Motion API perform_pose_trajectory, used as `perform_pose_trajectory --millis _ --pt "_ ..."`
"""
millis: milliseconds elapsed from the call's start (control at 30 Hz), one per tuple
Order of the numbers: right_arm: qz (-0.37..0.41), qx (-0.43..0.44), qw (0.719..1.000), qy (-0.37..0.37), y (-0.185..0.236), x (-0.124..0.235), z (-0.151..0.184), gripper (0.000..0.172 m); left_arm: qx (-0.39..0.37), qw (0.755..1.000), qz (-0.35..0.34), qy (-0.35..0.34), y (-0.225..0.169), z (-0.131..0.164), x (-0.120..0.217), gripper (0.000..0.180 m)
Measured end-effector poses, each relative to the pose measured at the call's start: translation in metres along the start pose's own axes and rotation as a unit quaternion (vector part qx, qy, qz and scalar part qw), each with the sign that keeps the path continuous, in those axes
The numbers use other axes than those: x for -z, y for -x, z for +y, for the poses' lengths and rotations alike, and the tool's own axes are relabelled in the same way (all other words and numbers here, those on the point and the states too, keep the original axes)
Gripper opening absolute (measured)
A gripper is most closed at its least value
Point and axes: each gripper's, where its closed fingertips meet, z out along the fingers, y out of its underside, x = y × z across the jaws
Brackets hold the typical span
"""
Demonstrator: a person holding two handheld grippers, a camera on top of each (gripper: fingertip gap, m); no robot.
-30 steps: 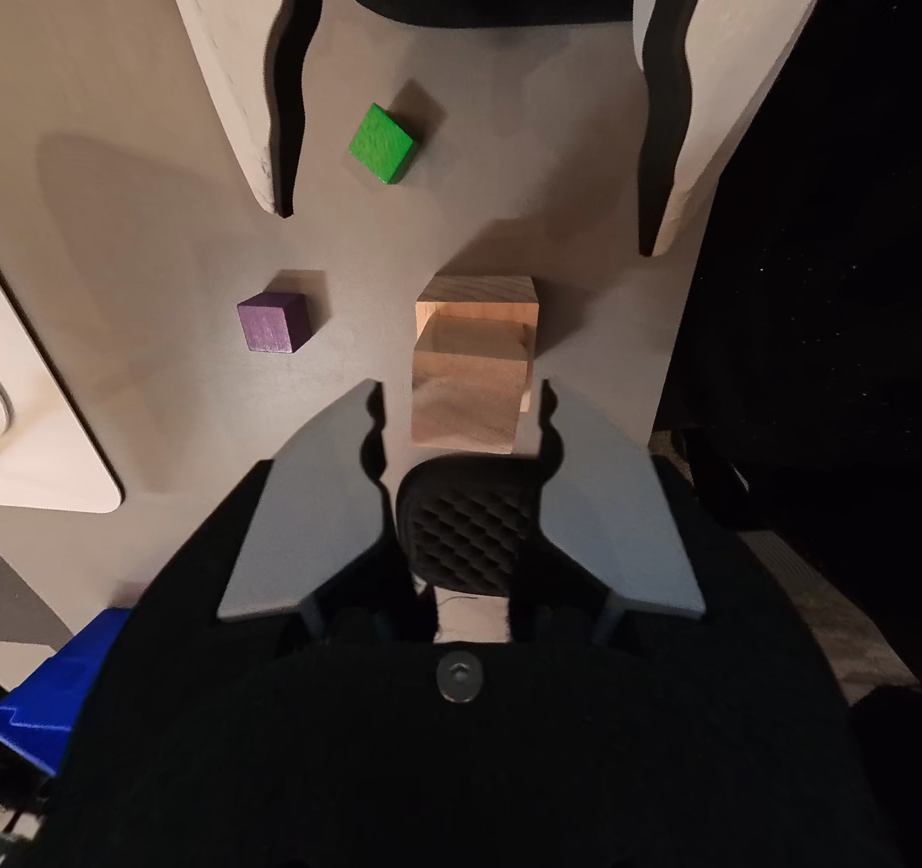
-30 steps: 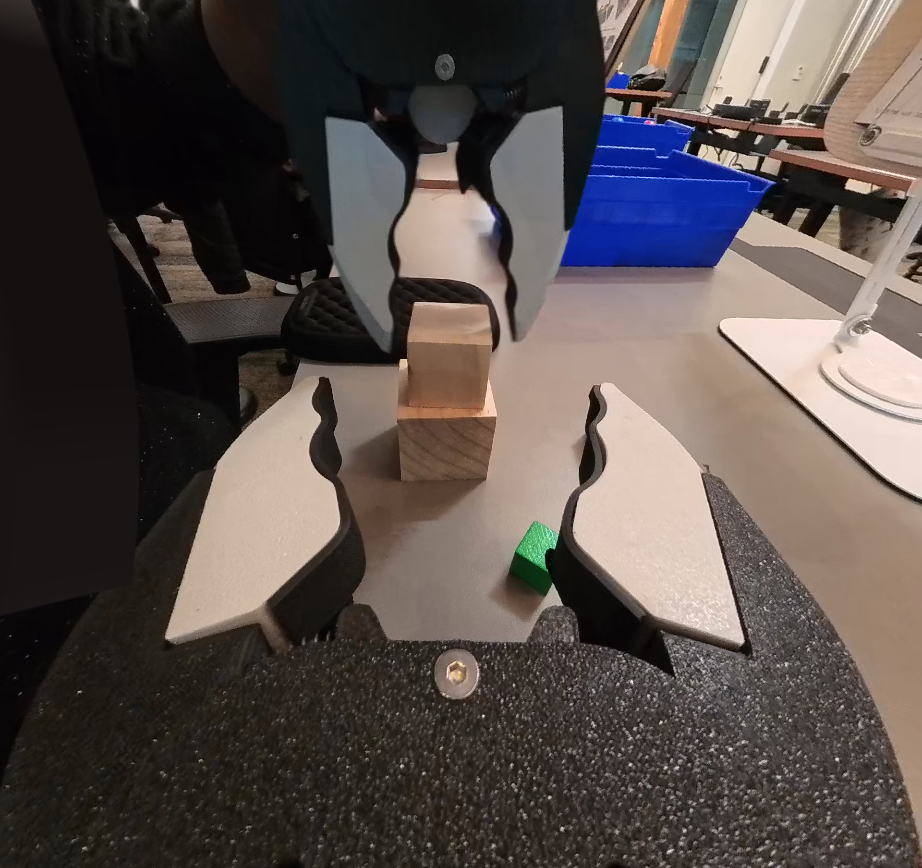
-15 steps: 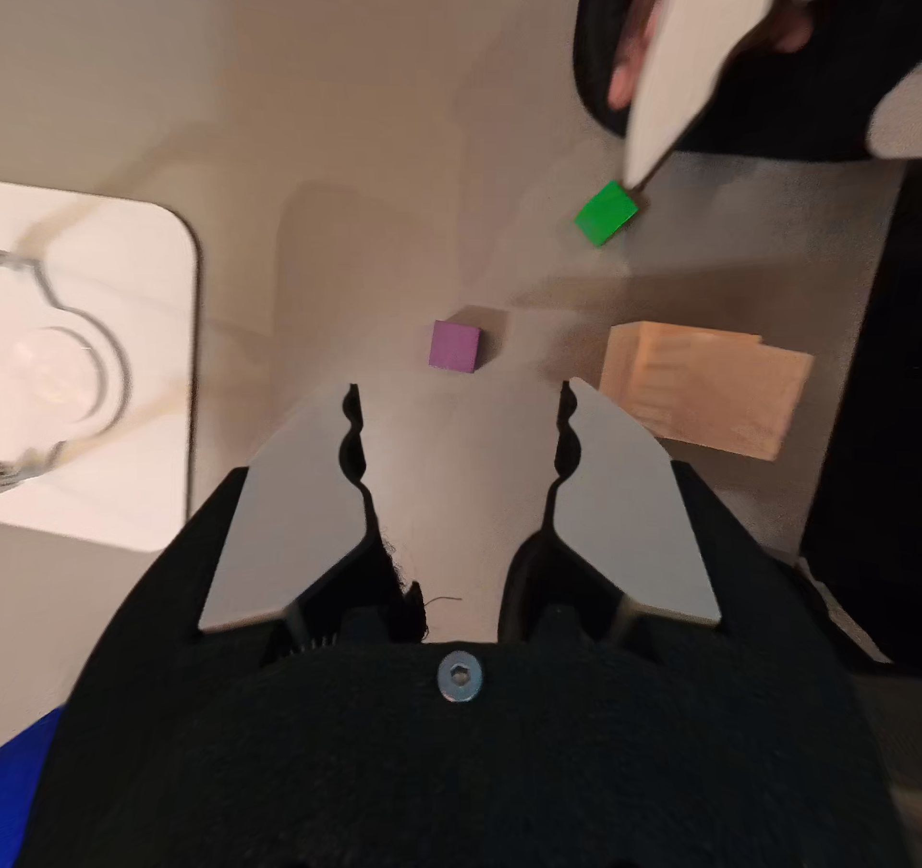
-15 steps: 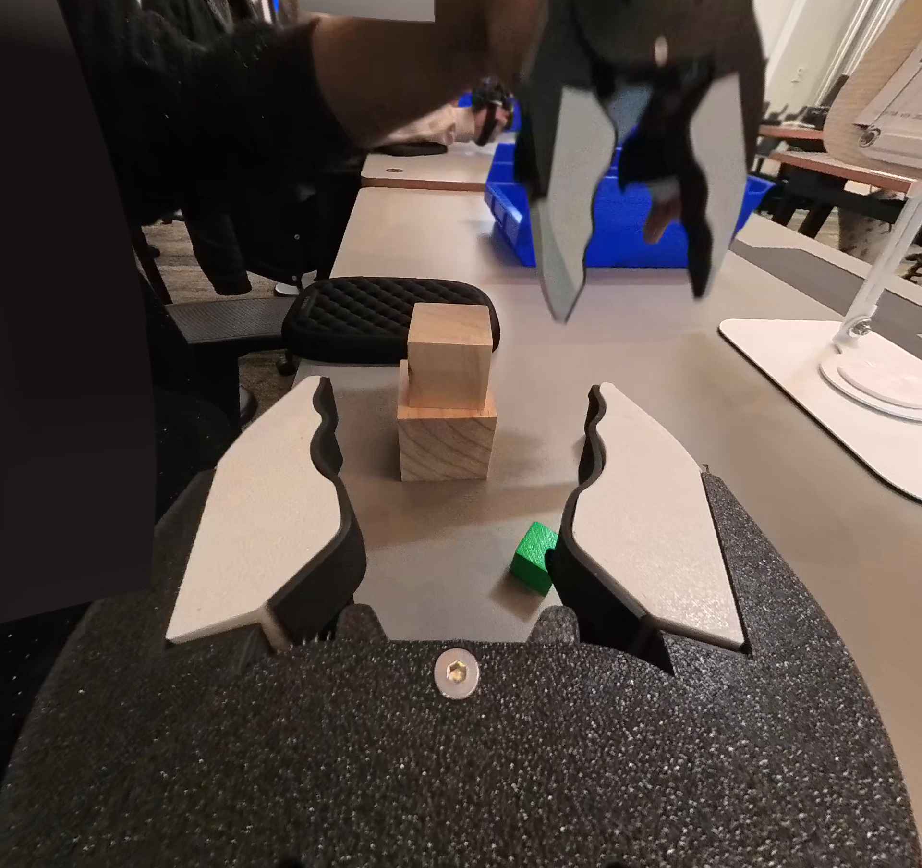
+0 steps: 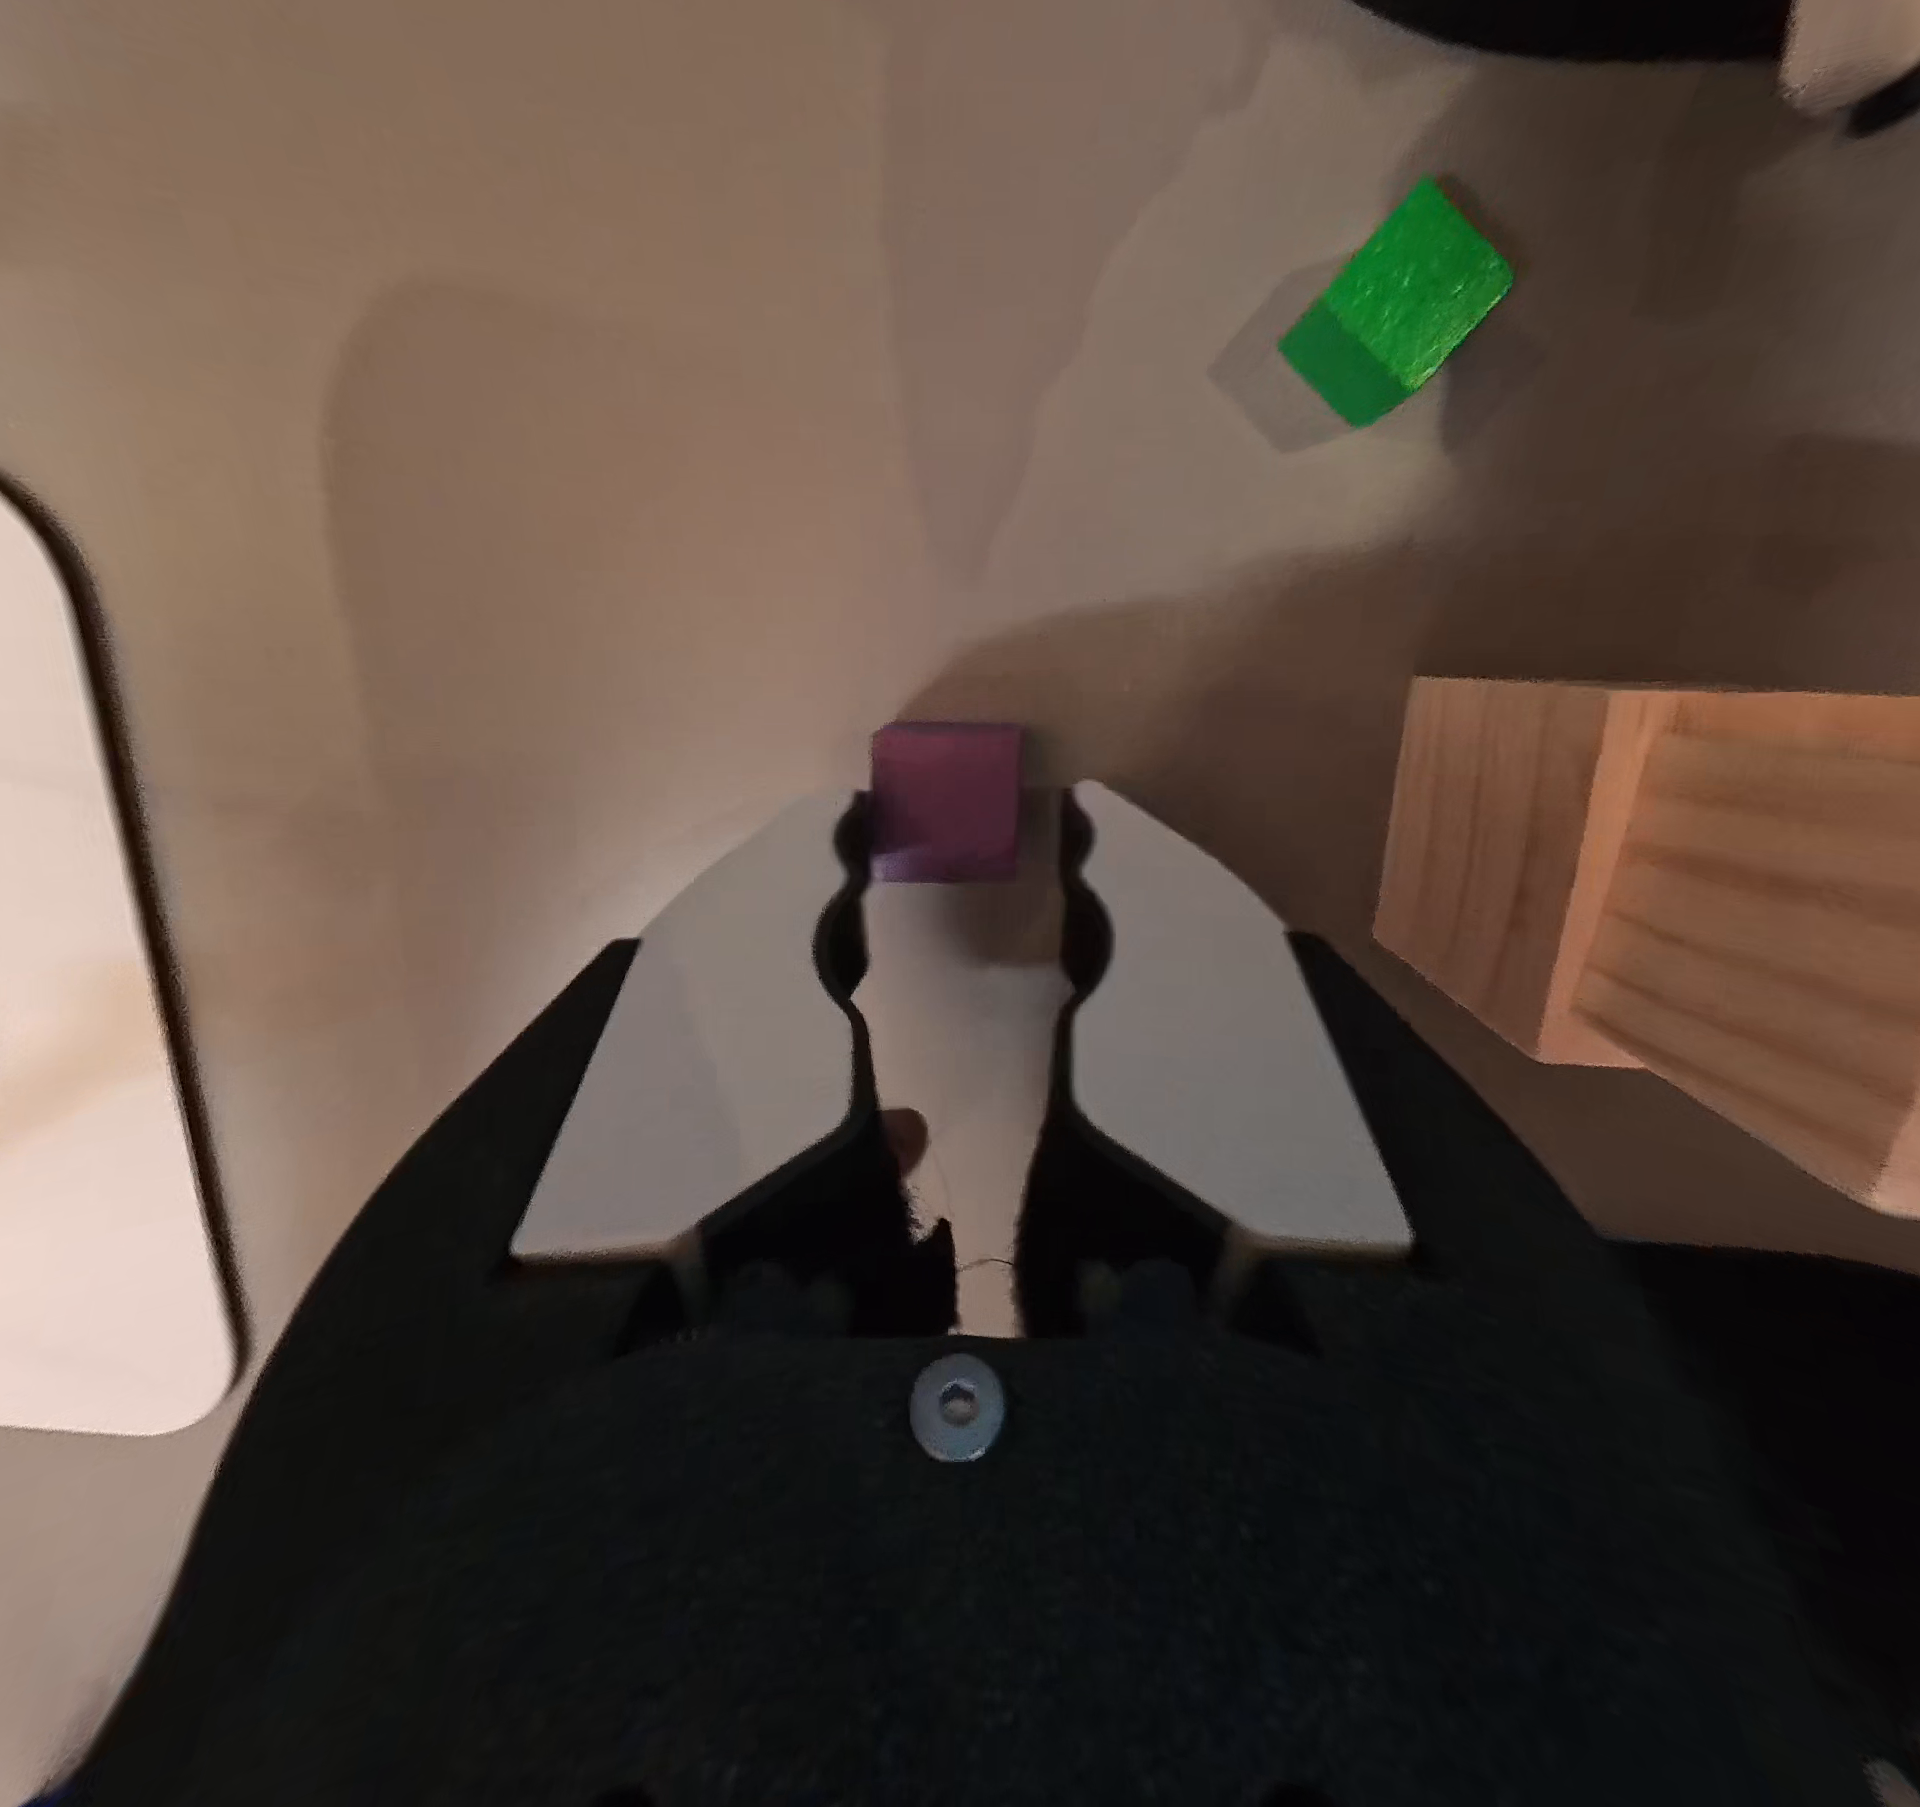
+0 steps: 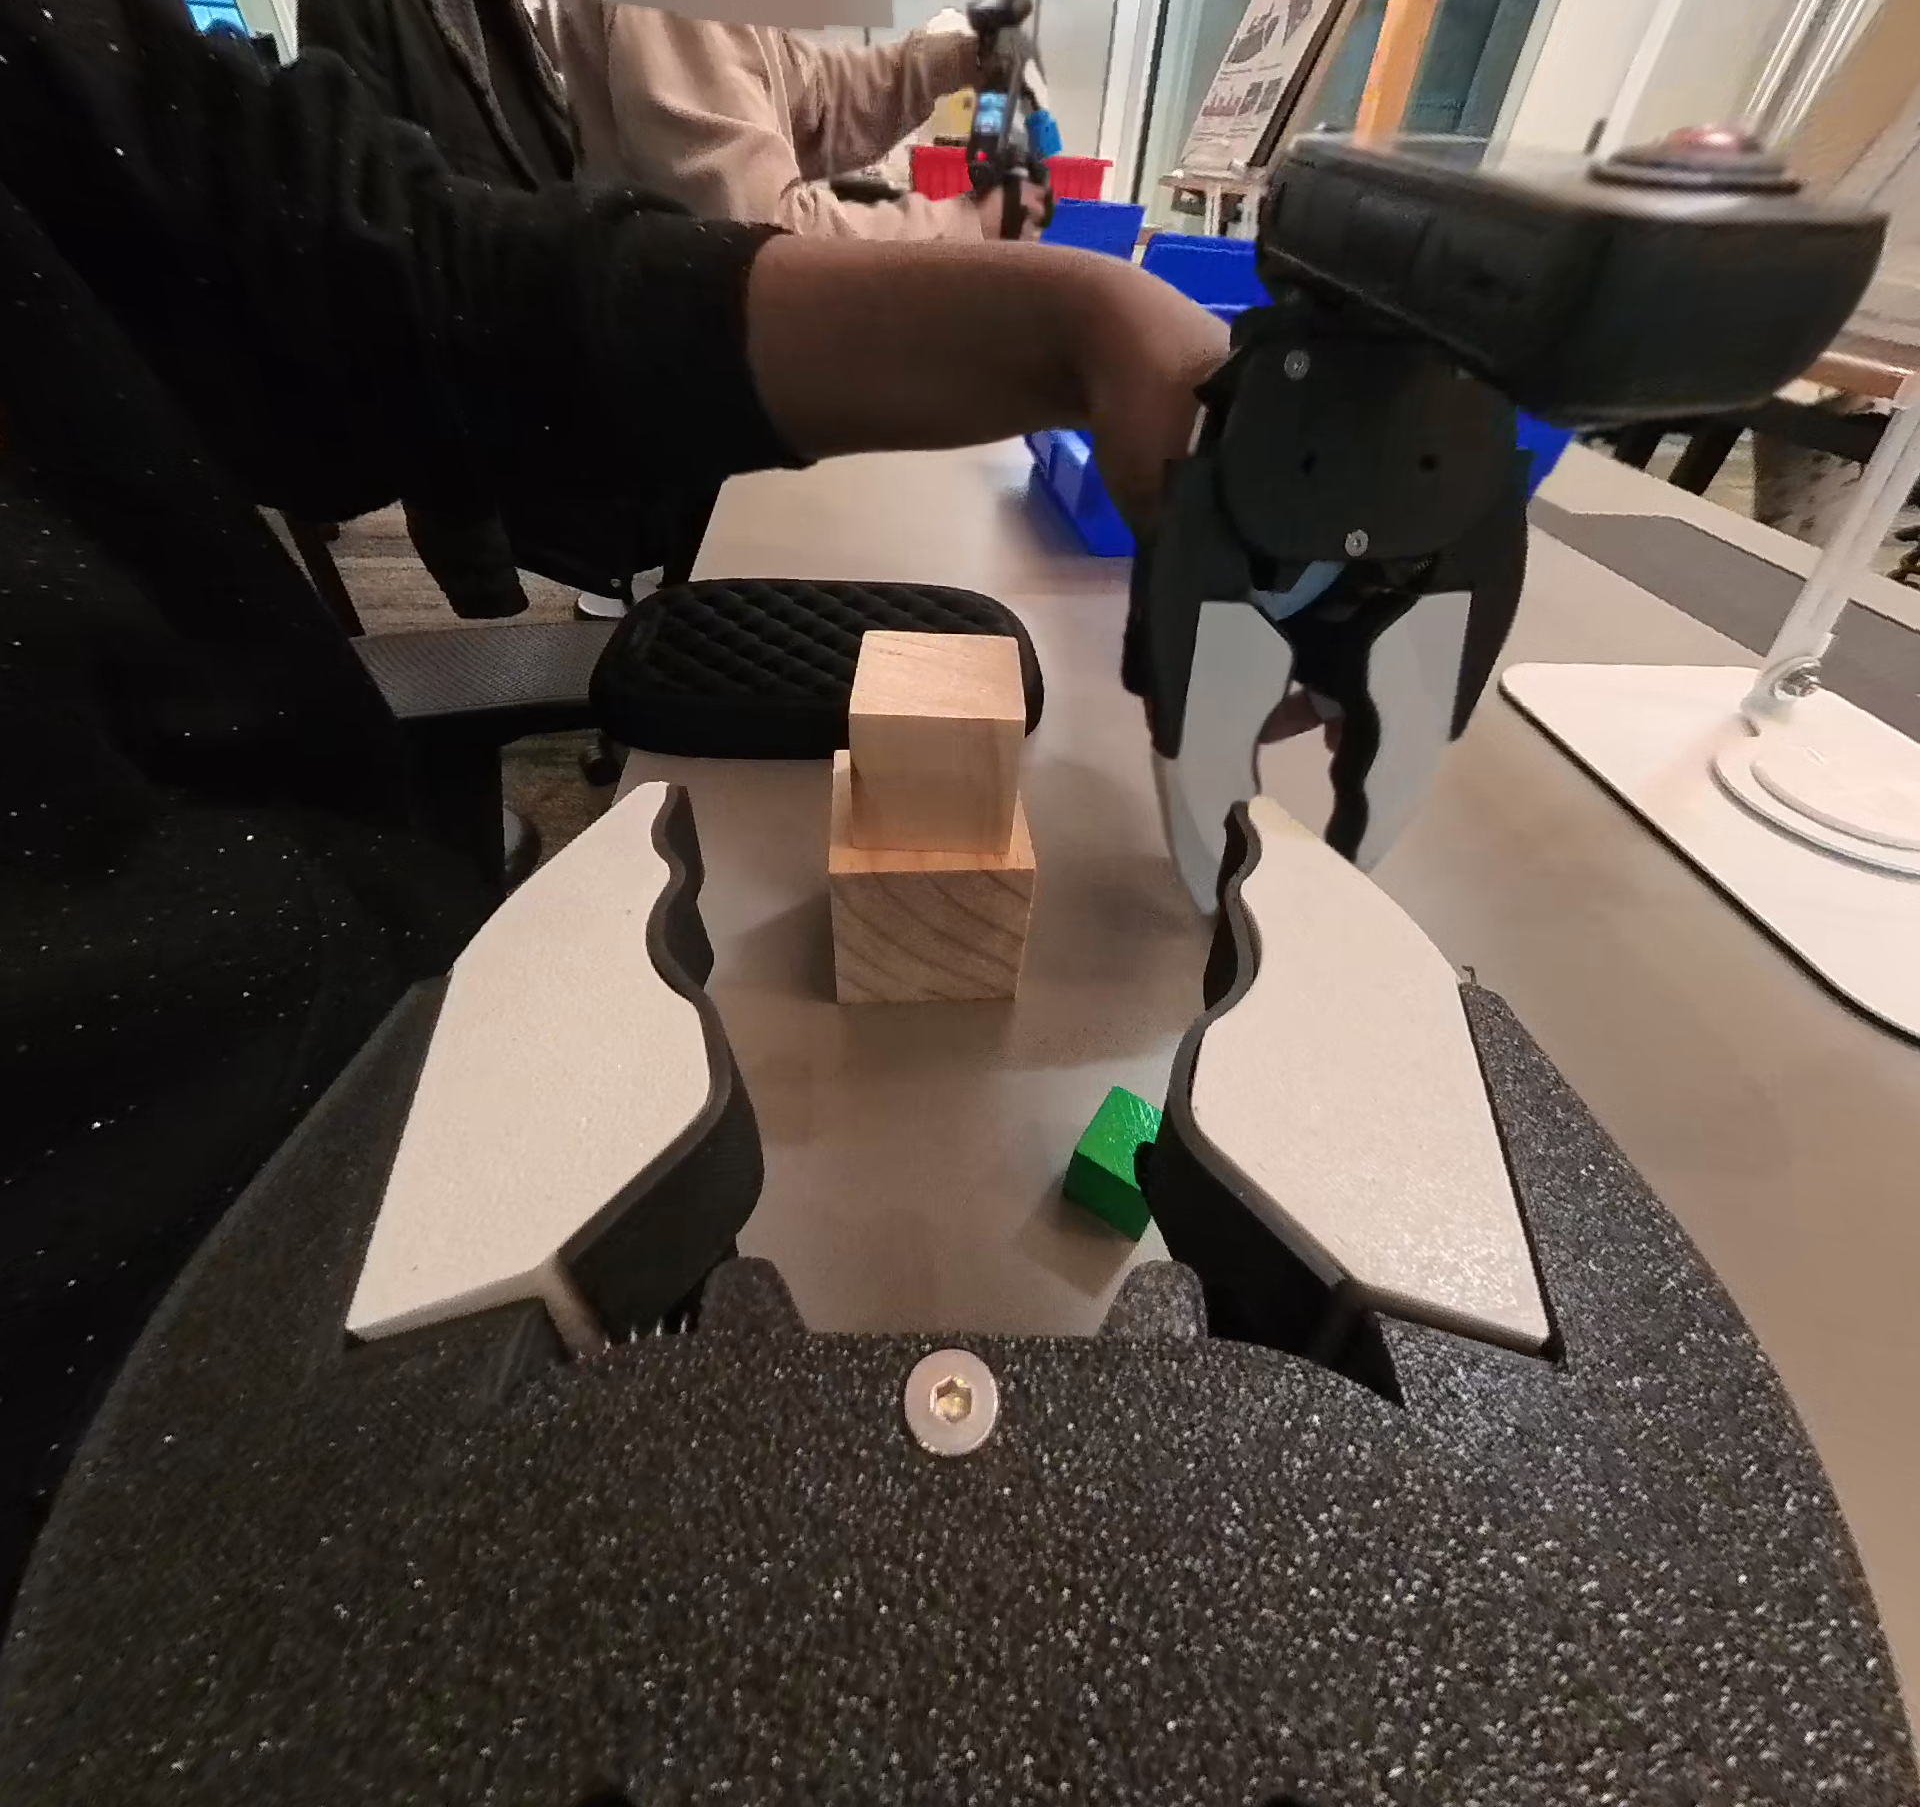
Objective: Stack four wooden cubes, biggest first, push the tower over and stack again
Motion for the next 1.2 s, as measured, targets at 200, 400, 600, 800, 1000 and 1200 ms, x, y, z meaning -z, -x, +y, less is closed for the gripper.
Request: perform_pose_trajectory --millis 200,400,600,800,1000,1200 --pt "0.000 0.000 1.000 -0.001 0.000 0.000 0.000 0.094 -0.002 1.000 -0.004 0.021 -0.003 0.001 0.020 0.026" --pt "0.000 0.001 1.000 0.000 0.000 0.000 0.000 0.094 -0.025 1.000 -0.002 -0.001 -0.031 -0.019 0.085 0.026" --pt "0.000 0.003 1.000 0.000 0.001 0.000 0.000 0.093 -0.042 0.999 0.015 0.012 -0.078 -0.035 0.115 0.027" --pt "0.001 0.005 1.000 -0.001 0.000 0.000 0.000 0.093 -0.058 0.998 0.019 0.031 -0.097 -0.035 0.104 0.027" --pt "0.001 0.005 1.000 -0.001 0.000 0.000 0.000 0.093 -0.058 0.997 0.021 0.039 -0.098 -0.029 0.096 0.027" --pt "0.001 0.005 1.000 -0.001 0.000 0.000 0.000 0.093 -0.052 0.998 0.031 0.035 -0.100 -0.027 0.093 0.027"
